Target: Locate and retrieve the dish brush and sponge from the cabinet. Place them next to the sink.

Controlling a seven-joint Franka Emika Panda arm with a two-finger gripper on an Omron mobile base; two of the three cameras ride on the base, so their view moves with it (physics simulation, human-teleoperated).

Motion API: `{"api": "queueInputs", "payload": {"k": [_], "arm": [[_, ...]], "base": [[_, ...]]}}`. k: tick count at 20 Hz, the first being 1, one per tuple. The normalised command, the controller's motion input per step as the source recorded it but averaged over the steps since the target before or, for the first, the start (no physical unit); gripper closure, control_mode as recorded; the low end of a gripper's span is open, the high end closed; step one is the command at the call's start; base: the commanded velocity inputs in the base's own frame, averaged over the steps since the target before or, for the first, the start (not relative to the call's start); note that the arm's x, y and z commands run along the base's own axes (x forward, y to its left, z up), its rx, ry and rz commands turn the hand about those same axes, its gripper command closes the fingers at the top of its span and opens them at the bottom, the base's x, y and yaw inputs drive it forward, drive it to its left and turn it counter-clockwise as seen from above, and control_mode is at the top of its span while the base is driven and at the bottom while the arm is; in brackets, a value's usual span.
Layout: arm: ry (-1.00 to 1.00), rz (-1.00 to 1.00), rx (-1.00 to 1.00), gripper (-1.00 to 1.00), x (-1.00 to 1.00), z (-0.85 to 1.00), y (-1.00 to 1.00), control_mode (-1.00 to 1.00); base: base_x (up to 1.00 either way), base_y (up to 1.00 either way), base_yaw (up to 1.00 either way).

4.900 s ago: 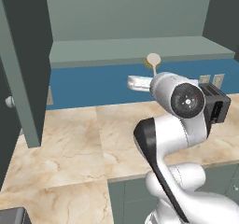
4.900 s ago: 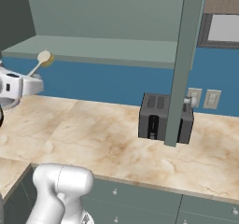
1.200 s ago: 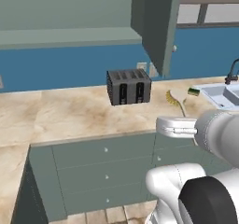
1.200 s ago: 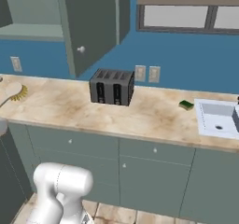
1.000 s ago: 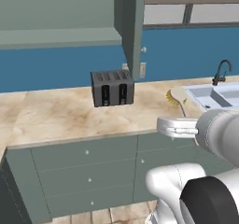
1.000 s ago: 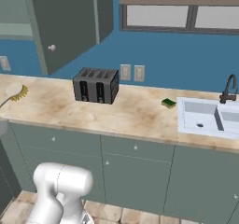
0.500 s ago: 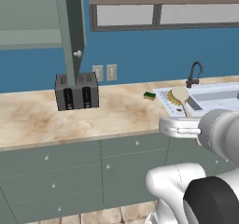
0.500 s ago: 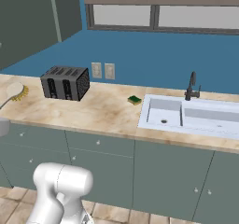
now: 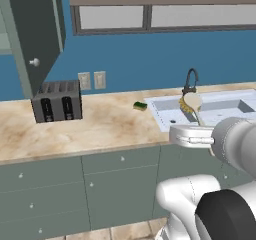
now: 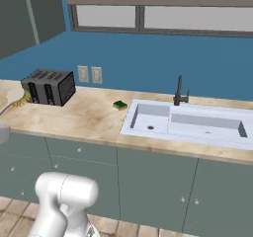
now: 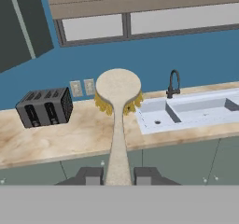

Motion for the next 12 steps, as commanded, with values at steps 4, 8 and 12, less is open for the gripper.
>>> {"api": "queueInputs", "payload": {"k": [4, 8, 12], "arm": [[0.0, 0.0, 0.0, 1.0, 0.0, 0.0, 0.0, 1.0], [0.0, 0.0, 0.0, 1.0, 0.0, 0.0, 0.0, 1.0], [0.0, 0.0, 0.0, 1.0, 0.0, 0.0, 0.0, 1.0]], "base": [[0.45, -0.3, 0.01], [0.36, 0.0, 0.02], [0.58, -0.06, 0.01]]}}
